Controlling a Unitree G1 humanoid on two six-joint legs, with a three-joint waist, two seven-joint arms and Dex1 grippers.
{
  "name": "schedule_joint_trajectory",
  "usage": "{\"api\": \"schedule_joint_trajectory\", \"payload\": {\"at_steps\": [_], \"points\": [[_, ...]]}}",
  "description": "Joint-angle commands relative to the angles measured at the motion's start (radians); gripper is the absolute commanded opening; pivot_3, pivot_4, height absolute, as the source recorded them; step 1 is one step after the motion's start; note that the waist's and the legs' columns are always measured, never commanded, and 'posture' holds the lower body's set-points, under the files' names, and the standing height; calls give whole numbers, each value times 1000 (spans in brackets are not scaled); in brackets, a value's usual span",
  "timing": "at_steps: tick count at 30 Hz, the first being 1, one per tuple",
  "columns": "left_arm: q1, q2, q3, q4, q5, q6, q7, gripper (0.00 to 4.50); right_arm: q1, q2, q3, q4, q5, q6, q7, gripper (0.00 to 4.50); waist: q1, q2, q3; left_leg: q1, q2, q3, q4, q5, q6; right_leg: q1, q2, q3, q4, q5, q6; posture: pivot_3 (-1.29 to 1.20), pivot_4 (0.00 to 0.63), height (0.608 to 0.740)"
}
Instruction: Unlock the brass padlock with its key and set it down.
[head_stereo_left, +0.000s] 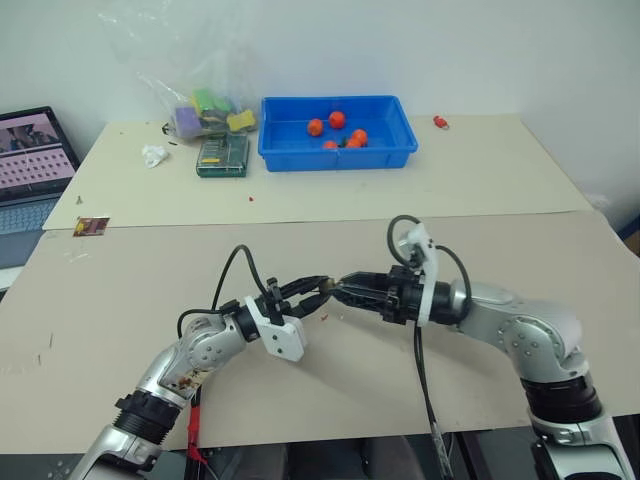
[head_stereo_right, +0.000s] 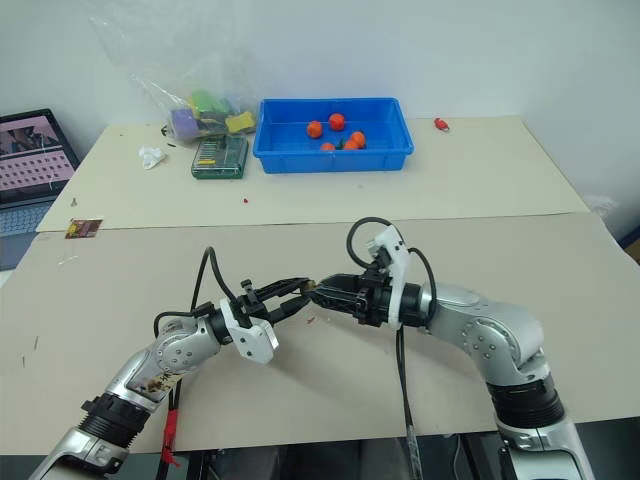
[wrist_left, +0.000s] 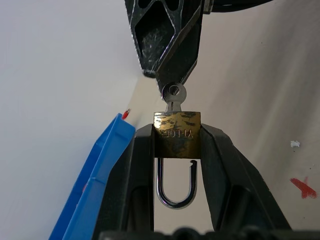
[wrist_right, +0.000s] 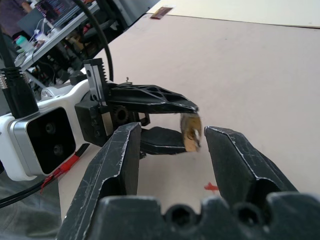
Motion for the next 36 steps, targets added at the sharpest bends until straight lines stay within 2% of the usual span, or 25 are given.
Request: {"api": "schedule_joint_trajectory", "payload": {"at_steps": [1, 9, 20, 36], "points": [[-6, -10, 14, -38, -1, -18, 16, 825, -31, 35, 32, -3, -21, -3, 18, 2539, 0, 0, 0, 0, 0, 0, 0, 0, 0, 0, 0, 0, 0, 0, 0, 0, 150, 740], [-1, -17, 23, -62, 3, -3, 9, 825, -49, 60, 32, 27, -61, -4, 39, 2539, 0, 0, 0, 0, 0, 0, 0, 0, 0, 0, 0, 0, 0, 0, 0, 0, 150, 740], [1, -27, 28, -74, 7, 12, 0, 825, -70, 30, 5, 71, -128, -24, 97, 2539, 0, 0, 0, 0, 0, 0, 0, 0, 0, 0, 0, 0, 0, 0, 0, 0, 150, 740], [0, -28, 33, -88, 11, 24, -7, 825, -76, 62, 6, 74, -148, -11, 114, 2539, -1, 0, 0, 0, 0, 0, 0, 0, 0, 0, 0, 0, 0, 0, 0, 0, 150, 740]]}}
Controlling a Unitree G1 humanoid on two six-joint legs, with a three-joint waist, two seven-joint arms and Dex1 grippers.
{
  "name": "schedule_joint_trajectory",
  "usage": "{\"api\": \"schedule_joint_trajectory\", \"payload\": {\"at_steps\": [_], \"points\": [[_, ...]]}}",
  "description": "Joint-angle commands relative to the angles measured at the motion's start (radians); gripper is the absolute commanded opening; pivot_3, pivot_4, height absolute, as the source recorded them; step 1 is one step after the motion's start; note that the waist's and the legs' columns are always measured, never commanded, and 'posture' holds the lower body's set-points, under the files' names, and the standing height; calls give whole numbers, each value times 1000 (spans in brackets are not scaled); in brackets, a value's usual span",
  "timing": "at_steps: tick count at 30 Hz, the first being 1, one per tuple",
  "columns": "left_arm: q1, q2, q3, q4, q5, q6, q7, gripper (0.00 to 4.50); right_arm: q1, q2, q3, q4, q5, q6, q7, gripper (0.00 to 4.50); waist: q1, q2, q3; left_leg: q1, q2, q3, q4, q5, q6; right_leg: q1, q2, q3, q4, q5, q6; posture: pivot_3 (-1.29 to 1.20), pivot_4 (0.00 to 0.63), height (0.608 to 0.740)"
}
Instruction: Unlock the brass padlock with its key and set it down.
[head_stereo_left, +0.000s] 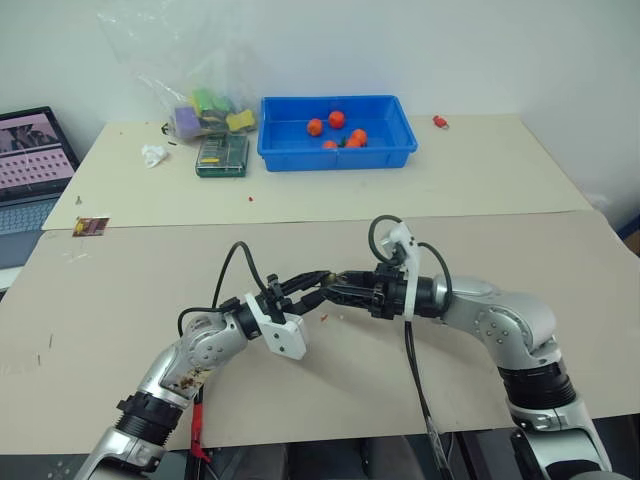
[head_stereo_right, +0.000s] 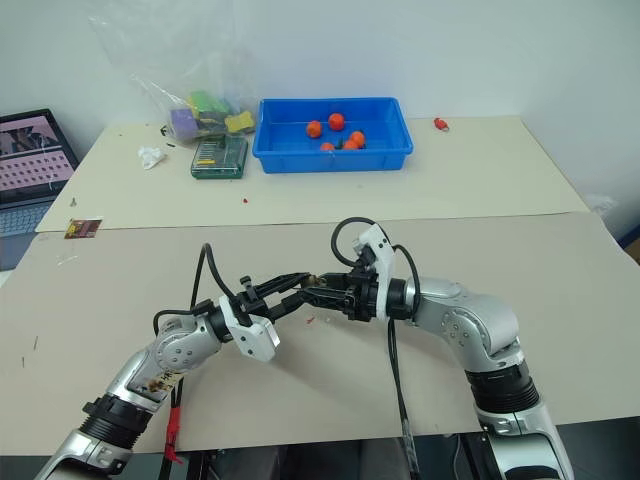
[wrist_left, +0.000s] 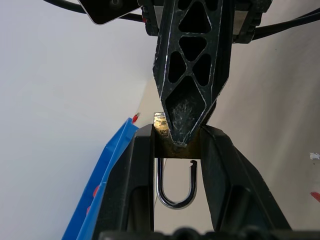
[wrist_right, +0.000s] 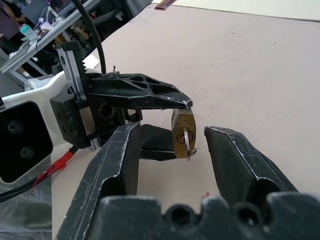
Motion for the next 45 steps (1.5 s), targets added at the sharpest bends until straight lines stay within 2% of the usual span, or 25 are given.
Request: {"api": "schedule_joint_trajectory", "payload": {"at_steps": [1, 4, 8, 15, 16, 18, 20, 23, 26, 28, 33, 38, 41, 43, 44, 45], "points": [[-8, -2, 7, -39, -5, 2, 3, 825, -22, 5, -14, -13, -4, -12, 11, 2301, 0, 0, 0, 0, 0, 0, 0, 0, 0, 0, 0, 0, 0, 0, 0, 0, 150, 740], [-9, -4, 6, -39, -5, 4, 3, 825, -27, 6, -15, -6, -8, -11, 12, 1538, -1, 0, 0, 0, 0, 0, 0, 0, 0, 0, 0, 0, 0, 0, 0, 0, 150, 740], [-9, -5, 5, -39, -5, 4, 3, 825, -29, 4, -12, -5, -10, -7, 22, 142, 0, 0, 0, 0, 0, 0, 0, 0, 0, 0, 0, 0, 0, 0, 0, 0, 150, 740], [-9, -6, 7, -29, -46, 7, -12, 825, -25, -4, -2, -12, -21, -12, 31, 96, 0, 0, 0, 0, 0, 0, 0, 0, 0, 0, 0, 0, 0, 0, 0, 0, 150, 740], [-7, -5, 6, -29, -85, 13, -30, 1818, -24, -6, 2, -14, -27, -15, 32, 96, 0, 0, 0, 0, 0, 0, 0, 0, 0, 0, 0, 0, 0, 0, 0, 0, 150, 740], [-2, -4, 11, -33, -121, 28, -49, 2441, -22, -7, 6, -17, -33, -17, 35, 96, 0, 0, 0, 0, 0, 0, 0, 0, 0, 0, 0, 0, 0, 0, 0, 0, 150, 740], [-2, -5, 26, -32, -116, 37, -40, 3329, -21, -4, 5, -15, -39, -18, 35, 96, -1, 0, 0, 0, 0, 0, 0, 0, 0, 0, 0, 0, 0, 0, 0, 0, 150, 740], [1, 2, 26, -28, -130, 28, -49, 4425, -21, -4, 3, -12, -45, -20, 39, 96, 0, 0, 0, 0, 0, 0, 0, 0, 0, 0, 0, 0, 0, 0, 0, 0, 150, 740], [19, 33, 15, -9, -162, 8, -92, 4479, -24, -11, -7, -10, -45, -17, 47, 96, -2, 0, 0, 0, 0, 0, 0, 0, 0, 0, 0, 0, 0, 0, 0, 0, 150, 740], [30, 59, 15, 16, -241, 20, -153, 4479, -23, -25, -21, -11, -41, -14, 60, 96, -2, 0, 0, 0, 0, 0, 0, 0, 0, 0, 0, 0, 0, 0, 0, 0, 150, 740], [26, 83, 38, 100, -411, 165, -295, 4479, -13, -78, -60, -22, -20, -8, 105, 96, -1, 0, 0, 0, 0, 0, 0, 0, 0, 0, 0, 0, 0, 0, 0, 0, 150, 740], [-11, 57, 68, 147, -532, 318, -382, 4479, -8, -125, -147, -61, 71, 4, 167, 96, -1, 0, 0, 0, 0, 0, 0, 0, 0, 0, 0, 0, 0, 0, 0, 0, 150, 740], [-55, -11, 93, 52, -680, 538, -390, 4479, 29, -173, -145, -121, 85, -11, 226, 96, 5, 0, 0, 0, 0, 0, 0, 0, 0, 0, 0, 0, 0, 0, 0, 0, 150, 740], [-65, -28, 80, -34, -747, 657, -423, 3966, 29, -178, -170, -142, 126, 1, 231, 96, 2, 0, 0, -1, 0, -2, 0, 0, 0, 1, 0, -2, 0, 0, 0, 0, 150, 740], [-69, -34, 75, -82, -800, 749, -433, 3849, 24, -180, -182, -149, 145, 6, 233, 96, 0, 0, 0, -1, 0, -2, 0, 0, 0, 1, 0, -1, 0, 0, 0, 0, 150, 740], [-73, -39, 75, -123, -846, 822, -439, 3371, 21, -184, -188, -155, 157, 7, 236, 96, -3, 0, 0, -1, 0, -2, 1, 0, 0, 1, 0, -1, 0, 0, 0, 0, 150, 740]]}}
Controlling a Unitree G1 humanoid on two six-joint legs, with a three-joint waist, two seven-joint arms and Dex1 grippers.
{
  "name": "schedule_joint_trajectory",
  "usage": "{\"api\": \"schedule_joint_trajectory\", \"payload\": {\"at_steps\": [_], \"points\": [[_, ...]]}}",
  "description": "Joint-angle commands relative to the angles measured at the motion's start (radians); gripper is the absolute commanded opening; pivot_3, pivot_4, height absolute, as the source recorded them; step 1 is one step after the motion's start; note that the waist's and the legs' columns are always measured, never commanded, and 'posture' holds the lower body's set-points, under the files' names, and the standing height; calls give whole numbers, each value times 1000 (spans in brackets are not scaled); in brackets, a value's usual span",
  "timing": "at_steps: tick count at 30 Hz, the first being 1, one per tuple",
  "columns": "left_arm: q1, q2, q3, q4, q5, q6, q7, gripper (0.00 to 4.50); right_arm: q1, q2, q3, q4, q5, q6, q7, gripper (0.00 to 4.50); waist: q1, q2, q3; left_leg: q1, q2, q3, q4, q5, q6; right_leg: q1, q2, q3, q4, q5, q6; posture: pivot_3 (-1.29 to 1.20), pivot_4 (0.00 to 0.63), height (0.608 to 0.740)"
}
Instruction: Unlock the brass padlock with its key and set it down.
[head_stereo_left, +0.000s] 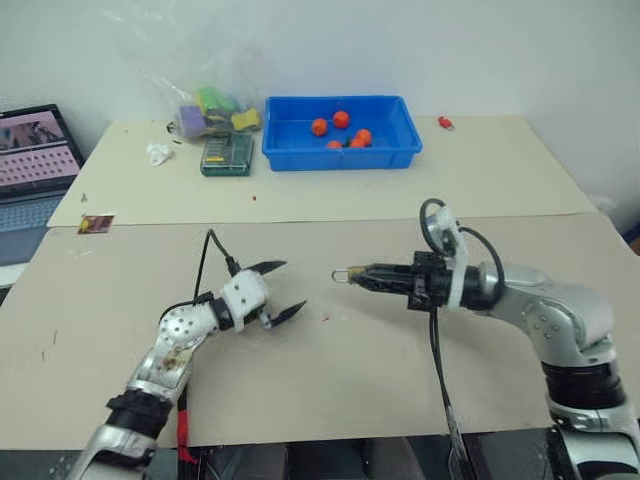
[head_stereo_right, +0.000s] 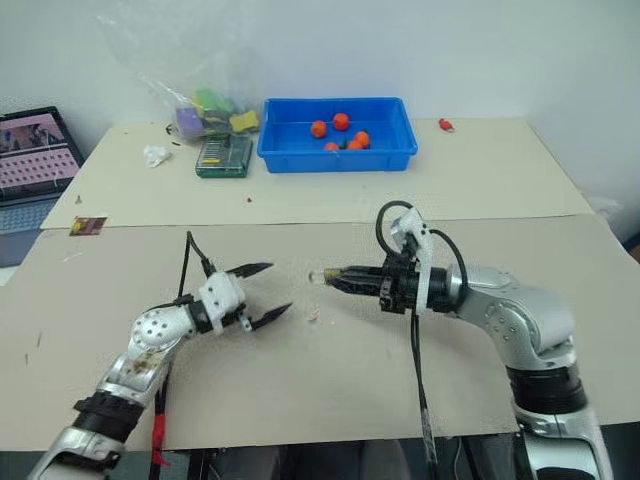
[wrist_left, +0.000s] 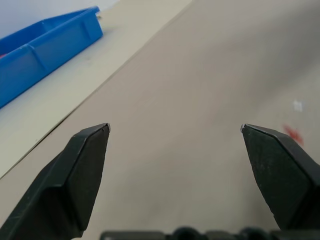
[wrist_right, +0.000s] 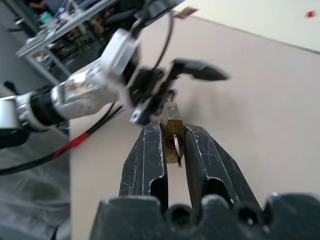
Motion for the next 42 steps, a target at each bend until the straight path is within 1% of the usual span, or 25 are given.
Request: {"api": "schedule_joint_trajectory", "payload": {"at_steps": [1, 3, 6, 7, 8, 9, 13, 19, 23, 31, 37, 42], "points": [[-28, -20, 2, -195, -186, 276, -37, 3105, -16, -22, -64, -63, 80, 1, 24, 96, -5, 0, 0, 0, 0, 0, 0, 0, 0, 0, 0, 0, 0, 0, 0, 0, 150, 740], [-41, -27, 13, -252, -269, 405, -37, 2412, -21, -31, -64, -67, 86, -2, 22, 96, -6, 0, 0, 1, 0, -1, 0, 0, 0, 0, 0, 0, 0, 0, 0, 0, 150, 740], [-65, -30, 41, -312, -421, 607, -30, 1209, -27, -40, -62, -65, 87, -7, 17, 96, -6, 0, 0, 1, 0, 0, 0, 0, 0, 0, 1, 0, 0, 0, 0, 0, 150, 740], [-73, -36, 59, -321, -454, 647, -16, 659, -26, -44, -62, -63, 84, -9, 17, 96, -6, 0, 0, 1, 0, 0, 0, 0, 0, 0, 1, 0, 0, 0, 0, 0, 150, 740], [-81, -43, 79, -325, -490, 685, -3, 393, -26, -46, -62, -61, 82, -11, 18, 96, -5, 0, 0, 1, 0, -1, 0, 0, 0, 0, 1, 0, 0, 0, 0, 0, 150, 740], [-88, -49, 97, -327, -517, 710, 6, 17, -25, -49, -62, -60, 79, -13, 20, 96, -5, 0, 0, 1, 0, -1, 0, 0, 0, 0, 1, 0, 0, 0, 0, 0, 150, 740], [-97, -47, 118, -337, -542, 773, 18, 17, -19, -56, -63, -50, 70, -23, 23, 96, -5, 0, 0, 1, 0, -1, 0, 0, 0, 0, 1, 0, 0, 0, 0, 0, 150, 740], [-74, -46, 121, -406, -618, 880, 16, 17, -19, -61, -64, -21, 46, -45, 26, 96, -1, 0, 0, 1, 0, 0, 0, 0, 0, 0, 1, 0, -1, 0, 0, 0, 150, 740], [-48, -43, 100, -441, -598, 884, 7, 17, -28, -56, -64, -2, 30, -59, 20, 96, -2, 0, 0, 1, 0, 0, 0, 0, -1, 0, 1, 1, -1, 0, 0, 0, 150, 740], [-28, -61, 105, -461, -607, 899, 25, 17, -30, -56, -49, 22, -5, -71, 25, 96, -1, 0, 0, 1, 0, 0, 0, 0, -1, 0, 1, 1, -1, 0, -1, 0, 150, 740], [-34, -75, 113, -447, -590, 892, 41, 17, -28, -49, -53, 13, 6, -58, 23, 96, 0, 0, 0, 1, 0, 0, 0, 0, -1, 0, 1, 1, -1, 0, -1, 0, 150, 740], [-8, -61, 91, -479, -585, 891, 18, 17, -22, -48, -59, 2, 24, -46, 19, 96, -1, 0, 0, 1, 0, 0, 0, 0, -1, 0, 1, 1, -1, 0, -1, 0, 150, 740]]}}
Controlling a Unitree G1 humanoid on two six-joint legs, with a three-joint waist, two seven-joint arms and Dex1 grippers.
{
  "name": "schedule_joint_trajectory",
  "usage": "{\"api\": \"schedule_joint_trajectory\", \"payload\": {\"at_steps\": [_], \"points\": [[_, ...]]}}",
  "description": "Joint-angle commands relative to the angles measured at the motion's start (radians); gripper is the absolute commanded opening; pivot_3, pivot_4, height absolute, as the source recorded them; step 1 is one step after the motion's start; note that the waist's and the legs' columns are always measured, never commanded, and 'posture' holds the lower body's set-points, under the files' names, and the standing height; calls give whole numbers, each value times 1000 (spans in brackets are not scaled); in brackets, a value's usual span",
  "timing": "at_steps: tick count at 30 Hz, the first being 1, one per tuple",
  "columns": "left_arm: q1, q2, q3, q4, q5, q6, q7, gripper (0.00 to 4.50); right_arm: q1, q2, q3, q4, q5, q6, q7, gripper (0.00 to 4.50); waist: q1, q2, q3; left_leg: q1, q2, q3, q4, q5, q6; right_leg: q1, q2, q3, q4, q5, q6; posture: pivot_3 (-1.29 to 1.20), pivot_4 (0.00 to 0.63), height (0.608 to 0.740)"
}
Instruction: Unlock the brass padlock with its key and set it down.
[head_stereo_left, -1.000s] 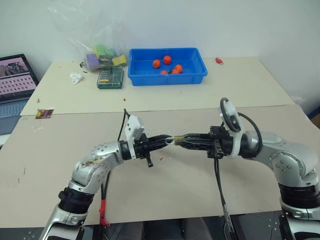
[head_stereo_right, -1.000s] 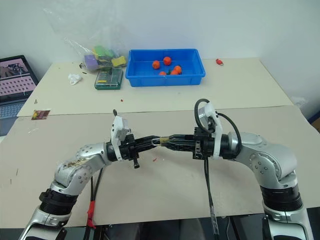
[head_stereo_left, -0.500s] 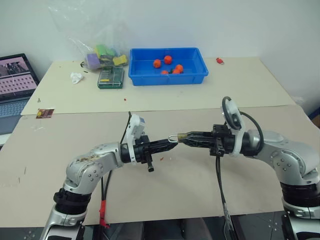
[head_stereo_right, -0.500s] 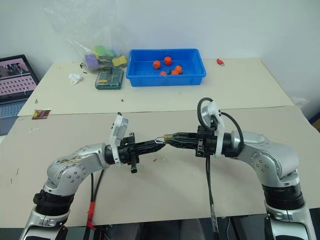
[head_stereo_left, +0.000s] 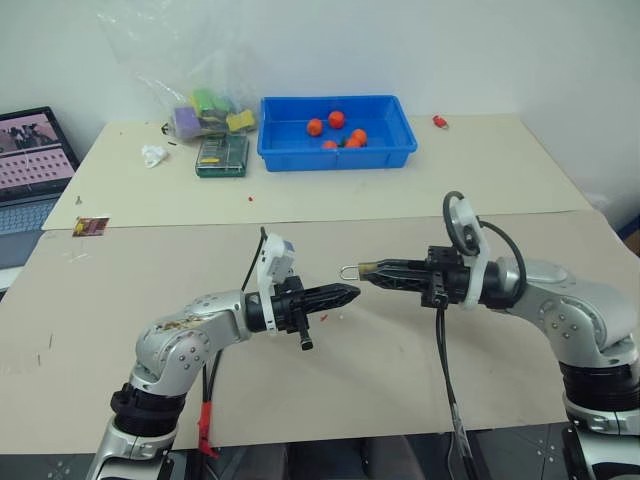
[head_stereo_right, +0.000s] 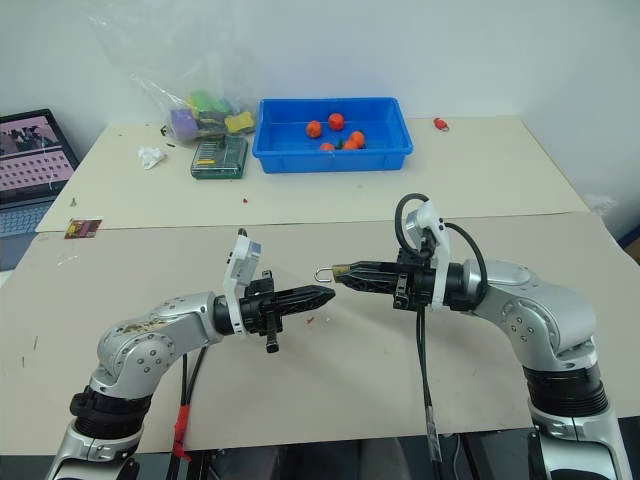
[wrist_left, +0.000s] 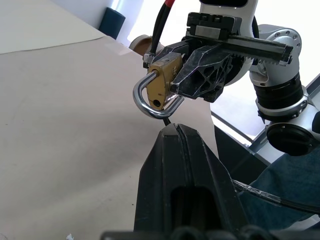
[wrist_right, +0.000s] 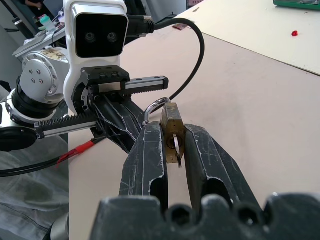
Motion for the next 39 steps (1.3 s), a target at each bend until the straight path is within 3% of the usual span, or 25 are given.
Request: {"api": "schedule_joint_trajectory", "payload": {"at_steps": [1, 17, 39], "points": [[19, 10, -8, -49, -2, -10, -21, 17, -9, 3, -30, -38, 39, 0, -4, 96, 0, 0, 0, 0, 0, 0, 0, 0, 0, 0, 0, 0, 0, 0, 0, 0, 150, 740], [28, -2, -13, -42, -6, -9, -20, 17, 82, -1, -58, -66, 94, -1, -20, 96, 1, 0, 0, 0, 0, 0, 0, 0, 0, 0, 0, 0, 0, 0, 0, 0, 150, 740], [49, -16, -3, -66, -18, -3, 17, 17, 149, -18, -27, -74, 38, -47, 41, 96, 2, 0, 0, 0, 0, 0, 0, 0, 0, 0, 0, 0, 0, 0, 0, 0, 150, 740]]}}
